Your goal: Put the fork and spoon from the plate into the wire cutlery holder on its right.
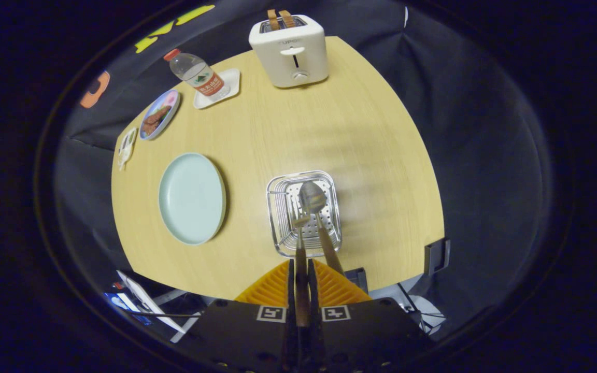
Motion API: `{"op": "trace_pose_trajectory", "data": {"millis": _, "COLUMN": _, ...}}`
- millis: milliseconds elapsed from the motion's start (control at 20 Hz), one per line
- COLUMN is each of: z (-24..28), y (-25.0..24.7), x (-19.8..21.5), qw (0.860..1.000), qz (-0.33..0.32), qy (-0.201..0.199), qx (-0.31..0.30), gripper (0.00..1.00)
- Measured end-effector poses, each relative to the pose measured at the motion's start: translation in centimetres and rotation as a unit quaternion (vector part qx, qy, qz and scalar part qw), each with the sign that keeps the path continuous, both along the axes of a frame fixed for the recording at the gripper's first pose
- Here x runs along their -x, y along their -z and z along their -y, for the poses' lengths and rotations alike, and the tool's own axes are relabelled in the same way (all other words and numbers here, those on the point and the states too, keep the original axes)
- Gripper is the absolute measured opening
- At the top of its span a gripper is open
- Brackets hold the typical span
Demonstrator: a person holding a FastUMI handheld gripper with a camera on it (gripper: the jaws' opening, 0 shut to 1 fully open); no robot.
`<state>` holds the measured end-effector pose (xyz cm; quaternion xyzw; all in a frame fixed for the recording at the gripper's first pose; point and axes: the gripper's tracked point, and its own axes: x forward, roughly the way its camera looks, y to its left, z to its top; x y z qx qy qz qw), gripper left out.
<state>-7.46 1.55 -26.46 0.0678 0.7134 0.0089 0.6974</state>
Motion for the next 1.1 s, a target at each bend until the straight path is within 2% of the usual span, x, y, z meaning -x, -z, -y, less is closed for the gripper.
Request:
{"op": "trace_pose_trajectory", "data": {"millis": 150, "z": -0.1, "y": -0.2, "x": -0.7, "qw": 1.000, "qz": 0.016, "qy": 0.010, "qx": 0.001, "gripper": 0.18}}
{"op": "trace_pose_trajectory", "data": {"millis": 250, "z": -0.6, "y": -0.6, "x": -1.3, "qw": 0.999, "qz": 0.035, "qy": 0.011, "qx": -0.008, "gripper": 0.32}}
{"op": "trace_pose_trajectory", "data": {"millis": 400, "z": -1.5, "y": -1.3, "x": -2.8, "qw": 0.996, "qz": 0.084, "qy": -0.004, "qx": -0.021, "gripper": 0.65}}
{"op": "trace_pose_trajectory", "data": {"millis": 600, "z": -3.3, "y": -2.9, "x": -5.4, "qw": 0.986, "qz": 0.162, "qy": -0.022, "qx": -0.030, "gripper": 0.94}}
{"op": "trace_pose_trajectory", "data": {"millis": 750, "z": -5.1, "y": -6.0, "x": -6.9, "qw": 0.973, "qz": 0.227, "qy": -0.030, "qx": -0.040, "gripper": 0.96}}
{"op": "trace_pose_trajectory", "data": {"millis": 950, "z": -7.0, "y": -11.8, "x": -9.0, "qw": 0.939, "qz": 0.337, "qy": -0.047, "qx": -0.042, "gripper": 0.96}}
{"op": "trace_pose_trajectory", "data": {"millis": 1100, "z": -8.4, "y": -15.6, "x": -9.8, "qw": 0.917, "qz": 0.392, "qy": -0.049, "qx": -0.044, "gripper": 0.96}}
